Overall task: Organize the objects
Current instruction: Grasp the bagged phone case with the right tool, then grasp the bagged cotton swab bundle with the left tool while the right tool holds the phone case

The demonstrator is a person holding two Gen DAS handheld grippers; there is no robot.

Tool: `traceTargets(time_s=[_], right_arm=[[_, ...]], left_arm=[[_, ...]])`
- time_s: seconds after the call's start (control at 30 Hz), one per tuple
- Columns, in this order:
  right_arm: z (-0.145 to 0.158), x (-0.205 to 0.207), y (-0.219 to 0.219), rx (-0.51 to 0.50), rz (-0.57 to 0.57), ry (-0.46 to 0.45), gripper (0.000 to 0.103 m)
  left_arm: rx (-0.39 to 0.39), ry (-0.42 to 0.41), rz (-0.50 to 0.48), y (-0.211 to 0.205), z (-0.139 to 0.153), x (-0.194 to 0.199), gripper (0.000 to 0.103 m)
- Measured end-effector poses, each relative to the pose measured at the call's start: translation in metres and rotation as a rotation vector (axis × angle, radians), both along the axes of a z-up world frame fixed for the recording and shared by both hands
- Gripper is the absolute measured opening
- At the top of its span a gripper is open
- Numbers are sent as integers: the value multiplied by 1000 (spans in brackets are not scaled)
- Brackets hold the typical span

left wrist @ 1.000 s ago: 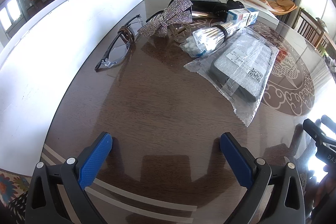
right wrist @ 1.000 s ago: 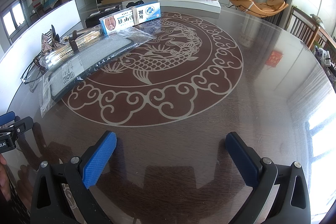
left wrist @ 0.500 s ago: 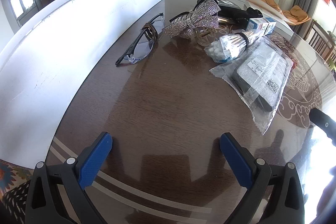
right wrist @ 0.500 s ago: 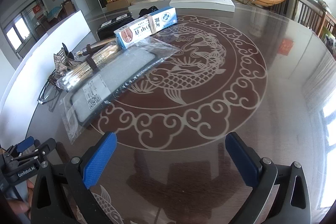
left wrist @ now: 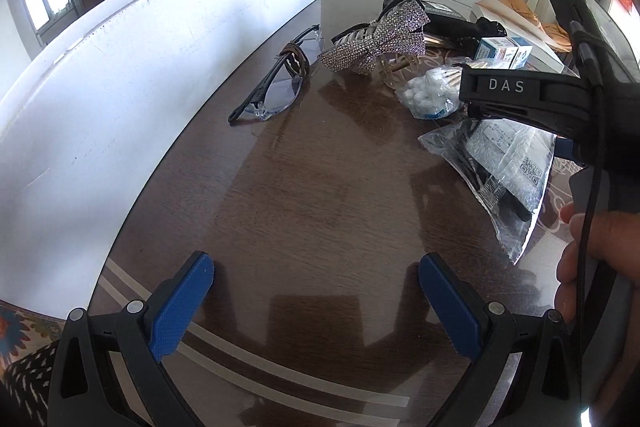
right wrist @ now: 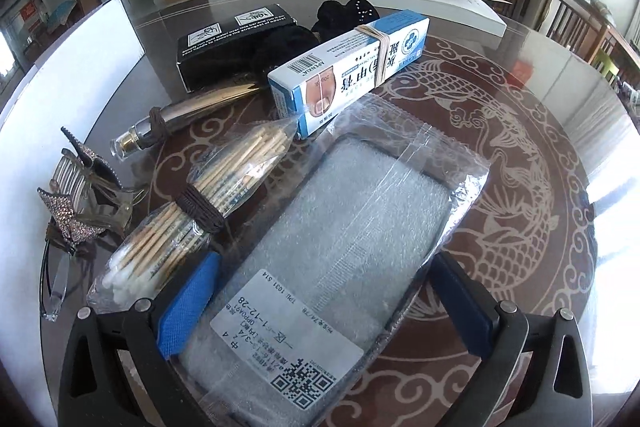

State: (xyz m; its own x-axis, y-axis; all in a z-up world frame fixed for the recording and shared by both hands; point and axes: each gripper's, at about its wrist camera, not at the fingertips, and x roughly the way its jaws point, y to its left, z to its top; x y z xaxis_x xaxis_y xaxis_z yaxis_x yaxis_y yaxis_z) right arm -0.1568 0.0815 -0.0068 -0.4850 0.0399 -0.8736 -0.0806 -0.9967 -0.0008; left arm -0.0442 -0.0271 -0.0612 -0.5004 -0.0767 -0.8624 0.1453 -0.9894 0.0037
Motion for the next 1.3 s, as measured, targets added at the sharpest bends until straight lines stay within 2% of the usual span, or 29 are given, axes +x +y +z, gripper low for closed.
traceTargets(time_s=[0.07, 0.2, 0.23, 0.47, 0.6, 0.7, 0.87, 0.93, 0.97, 1.0, 1.07, 1.1, 1.2, 1.27, 1.3], right_arm=[[-1, 9, 9, 7, 26, 7, 103], [4, 34, 36, 12, 63, 40, 87], [4, 43, 43, 14, 75, 43, 87], [2, 102, 99, 13, 157, 84, 87], [0, 123, 114, 7, 184, 122, 94], [-1, 124, 115, 7, 173, 127, 94], [-3, 122, 114, 5, 166, 117, 101], [-3, 122, 114, 6, 167, 117, 101], [-4, 121, 114, 9, 165, 116, 101], [-4, 122, 114, 9, 163, 115, 102], [-4, 121, 114, 9, 161, 115, 102], [-4, 121, 114, 9, 161, 115, 102], [-4, 121, 114, 9, 161, 116, 102], [-4, 121, 114, 9, 161, 115, 102], [-4, 121, 114, 9, 161, 115, 102]], left_arm=[[0, 0, 0, 0, 0, 0, 103], [0, 0, -1, 0, 0, 1, 103], [0, 0, 0, 0, 0, 1, 103], [2, -14, -11, 2, 0, -1, 103], [76, -13, -116, 10, 7, -26, 103], [43, 33, -154, 23, 16, -58, 103], [0, 50, -220, 52, 14, -100, 102], [-22, 40, -254, 64, 10, -107, 74], [-18, 53, -267, 66, 10, -105, 57], [-13, 69, -270, 68, 12, -102, 47], [-6, 75, -290, 68, 14, -91, 37], [-6, 66, -304, 67, 13, -82, 34], [-28, 52, -353, 61, 13, -41, 34], [-50, 34, -372, 55, 14, -15, 39], [-48, 21, -378, 51, 14, -3, 46]])
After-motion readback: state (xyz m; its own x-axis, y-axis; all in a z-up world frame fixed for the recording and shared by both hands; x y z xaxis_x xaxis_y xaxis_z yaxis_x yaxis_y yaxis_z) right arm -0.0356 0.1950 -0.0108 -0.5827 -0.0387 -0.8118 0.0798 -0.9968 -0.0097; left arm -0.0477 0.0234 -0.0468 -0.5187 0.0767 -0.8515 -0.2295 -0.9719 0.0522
